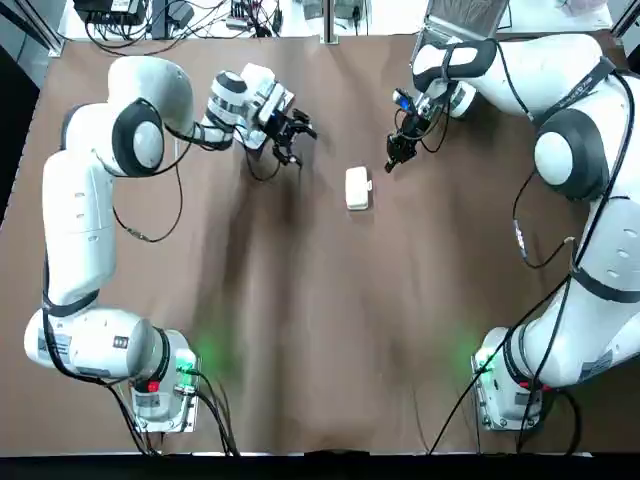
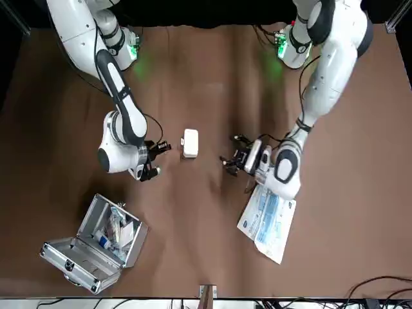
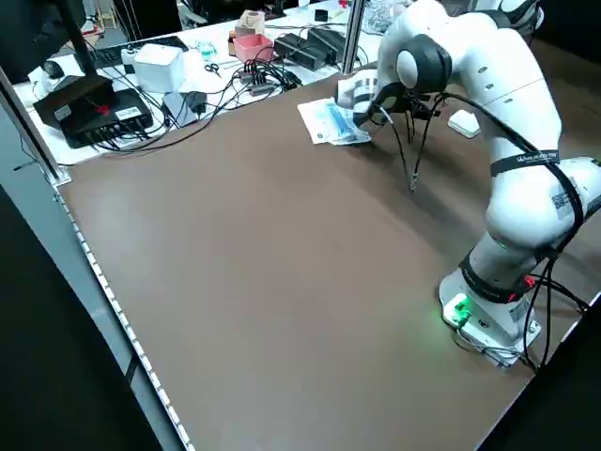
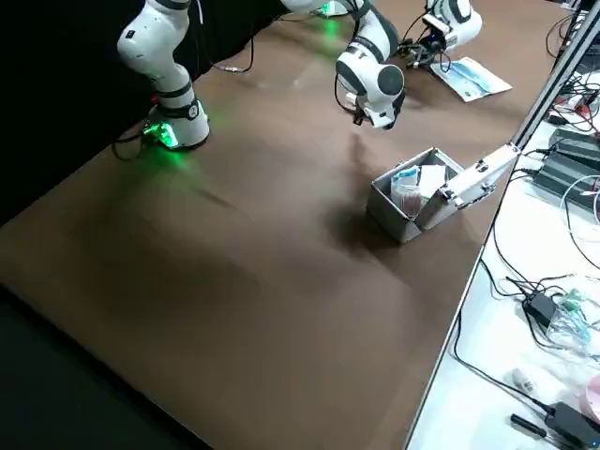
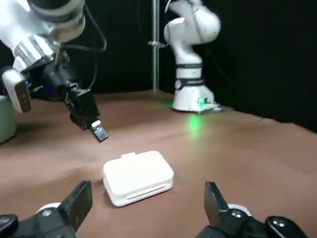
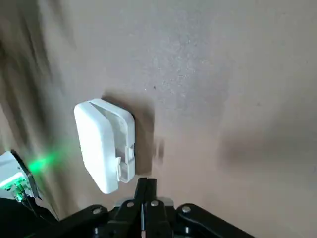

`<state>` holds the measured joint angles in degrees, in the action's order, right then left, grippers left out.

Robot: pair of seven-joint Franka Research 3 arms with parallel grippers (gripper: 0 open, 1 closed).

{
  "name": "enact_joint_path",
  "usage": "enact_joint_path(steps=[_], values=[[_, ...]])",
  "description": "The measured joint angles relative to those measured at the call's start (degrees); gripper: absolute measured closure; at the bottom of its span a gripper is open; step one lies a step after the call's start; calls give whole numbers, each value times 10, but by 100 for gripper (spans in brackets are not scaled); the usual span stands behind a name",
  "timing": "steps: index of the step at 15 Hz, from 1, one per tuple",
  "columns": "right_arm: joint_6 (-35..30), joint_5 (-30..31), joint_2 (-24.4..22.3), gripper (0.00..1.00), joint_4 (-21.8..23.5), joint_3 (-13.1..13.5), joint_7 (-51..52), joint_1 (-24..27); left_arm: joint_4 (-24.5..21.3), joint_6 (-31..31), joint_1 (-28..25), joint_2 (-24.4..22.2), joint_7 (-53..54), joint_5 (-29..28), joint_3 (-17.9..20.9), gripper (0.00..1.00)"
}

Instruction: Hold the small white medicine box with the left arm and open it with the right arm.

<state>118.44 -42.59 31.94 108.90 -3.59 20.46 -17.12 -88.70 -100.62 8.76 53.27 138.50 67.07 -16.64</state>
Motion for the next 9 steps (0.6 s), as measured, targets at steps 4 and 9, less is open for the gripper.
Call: enact_joint_path(steps=[4, 9], values=[[0, -37, 21, 99, 1, 0, 16, 0, 0, -55, 44, 17, 3, 22, 0, 0], [-1, -61, 38, 99, 1, -1, 20, -1, -1, -129, 83, 41, 28, 59, 0, 1]])
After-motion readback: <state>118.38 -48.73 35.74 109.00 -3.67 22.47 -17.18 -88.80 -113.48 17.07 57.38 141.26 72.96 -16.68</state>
